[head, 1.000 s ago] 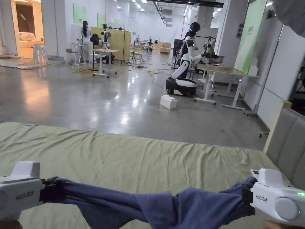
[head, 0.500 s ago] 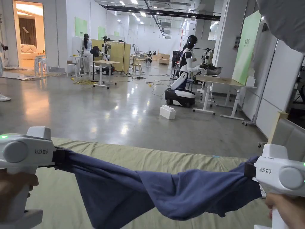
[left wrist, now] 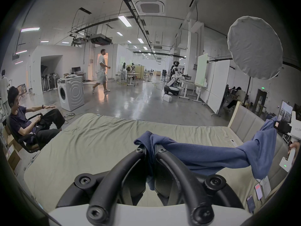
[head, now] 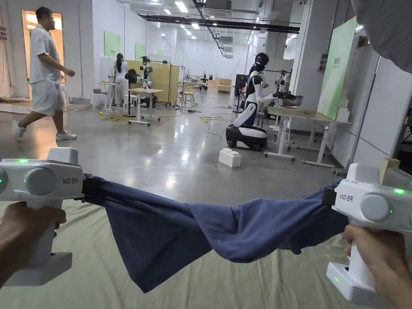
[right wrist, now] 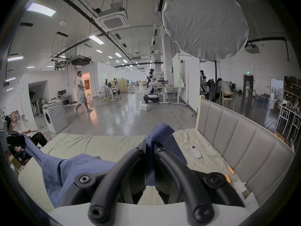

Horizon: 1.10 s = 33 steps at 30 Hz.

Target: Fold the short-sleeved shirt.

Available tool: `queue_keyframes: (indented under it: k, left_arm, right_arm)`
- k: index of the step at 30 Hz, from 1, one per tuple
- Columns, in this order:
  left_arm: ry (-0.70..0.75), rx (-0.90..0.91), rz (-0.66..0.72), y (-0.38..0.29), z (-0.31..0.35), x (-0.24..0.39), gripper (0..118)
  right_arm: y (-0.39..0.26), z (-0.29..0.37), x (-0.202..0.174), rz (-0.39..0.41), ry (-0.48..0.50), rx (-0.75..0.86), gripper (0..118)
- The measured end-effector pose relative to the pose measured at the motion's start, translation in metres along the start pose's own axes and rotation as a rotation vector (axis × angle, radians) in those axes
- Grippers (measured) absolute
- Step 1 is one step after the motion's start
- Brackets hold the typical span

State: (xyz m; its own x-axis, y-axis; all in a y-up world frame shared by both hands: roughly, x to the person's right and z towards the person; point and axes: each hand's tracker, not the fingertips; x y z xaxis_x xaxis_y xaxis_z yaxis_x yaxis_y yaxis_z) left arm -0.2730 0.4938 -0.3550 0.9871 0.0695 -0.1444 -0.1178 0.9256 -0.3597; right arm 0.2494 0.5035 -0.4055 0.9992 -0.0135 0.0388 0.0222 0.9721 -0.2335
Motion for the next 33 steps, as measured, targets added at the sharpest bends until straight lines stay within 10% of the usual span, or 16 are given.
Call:
queue_keyframes:
  k: [11,24,33]
  left_arm:
    - [0.056,-0.055,-0.044,-0.065,-0.039,-0.005,8]
    - [0.026,-0.355,-0.01,-0.294,0.021,-0.026,8]
    - [0.023,-0.532,0.002,-0.385,0.051,-0.043,8]
  right_arm:
    - [-0.082,-0.029,-0.02,0.111,-0.01,-0.018,8]
    - [-0.295,0.038,-0.011,0.277,-0.015,-0.28,8]
    - [-0.383,0.074,0.007,0.208,-0.09,-0.442,8]
